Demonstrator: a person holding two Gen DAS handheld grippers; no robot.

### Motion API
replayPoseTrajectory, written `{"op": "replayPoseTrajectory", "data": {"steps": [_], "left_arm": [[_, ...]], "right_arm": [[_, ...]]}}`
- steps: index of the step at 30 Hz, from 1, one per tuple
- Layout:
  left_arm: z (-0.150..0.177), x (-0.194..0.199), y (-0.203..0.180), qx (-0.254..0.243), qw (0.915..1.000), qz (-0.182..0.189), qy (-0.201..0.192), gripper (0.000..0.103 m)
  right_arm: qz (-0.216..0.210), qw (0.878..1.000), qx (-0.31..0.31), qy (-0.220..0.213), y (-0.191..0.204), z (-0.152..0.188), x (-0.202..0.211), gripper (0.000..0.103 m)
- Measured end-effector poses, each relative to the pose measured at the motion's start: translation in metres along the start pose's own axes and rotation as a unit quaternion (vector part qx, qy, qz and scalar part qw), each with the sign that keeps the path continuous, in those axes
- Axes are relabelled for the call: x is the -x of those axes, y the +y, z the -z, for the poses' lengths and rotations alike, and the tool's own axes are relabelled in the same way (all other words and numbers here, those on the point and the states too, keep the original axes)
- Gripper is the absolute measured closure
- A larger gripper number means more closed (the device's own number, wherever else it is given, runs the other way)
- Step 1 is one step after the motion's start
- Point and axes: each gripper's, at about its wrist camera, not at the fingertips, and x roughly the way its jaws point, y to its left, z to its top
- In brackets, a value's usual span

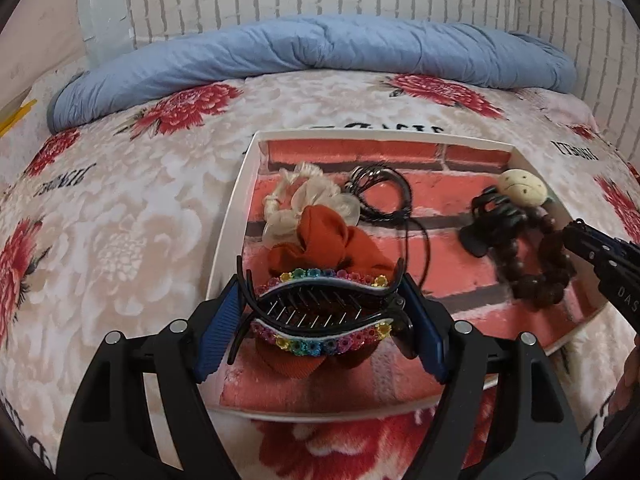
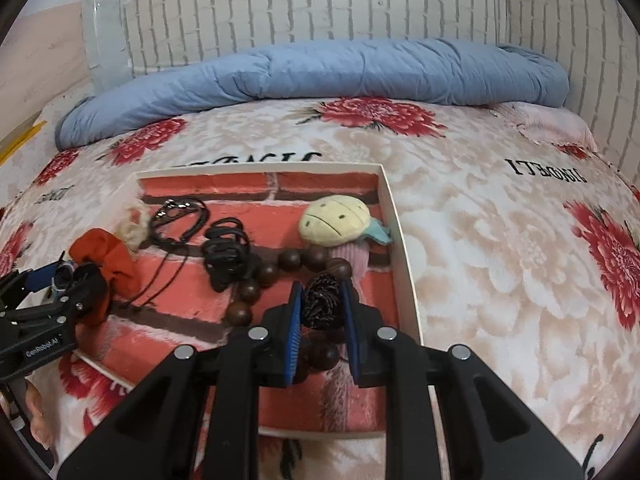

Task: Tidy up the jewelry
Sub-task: 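Carry the claw clip and pendant over the tray with both tools, then open both tools to drop the claw clip and pendant into the tray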

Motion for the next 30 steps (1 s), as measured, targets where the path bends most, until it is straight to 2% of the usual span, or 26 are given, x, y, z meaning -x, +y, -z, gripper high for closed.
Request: {"op": "replayPoseTrajectory", "data": {"steps": [6,12,24,26,28,30], "left_arm": [[-0.001,-0.009,-0.001,-0.007,0.9999,-0.007,-0.005,0.028],[-0.004,-0.018,0.004,0.008,0.9999,-0.004,-0.006,0.027],[0.000,-0.018,0.000,-0.004,0.9999,-0.009,-0.003,0.025],[0.002,-0.014,-0.001,-0.007,0.9999,-0.009,-0.008,0.022],[0.005,-0.008,-0.003,-0.011,0.9996,-0.015,-0.019,0.014],[0.007,-0.003,-0.004,-0.013,0.9995,-0.016,-0.025,0.012]], "right_arm": [[0.003,1.000,0.008,0.000,0.005,0.004,-0.010,0.083],[0.002,1.000,0.031,-0.001,0.015,0.005,-0.017,0.083],[-0.001,0.999,0.036,0.008,0.017,0.009,-0.020,0.081],[-0.001,0.999,0.034,0.007,0.016,0.010,-0.019,0.072],[0.000,0.999,0.039,0.004,0.017,0.010,-0.016,0.064],[0.002,0.999,0.043,0.000,0.018,0.012,-0.013,0.058]]}}
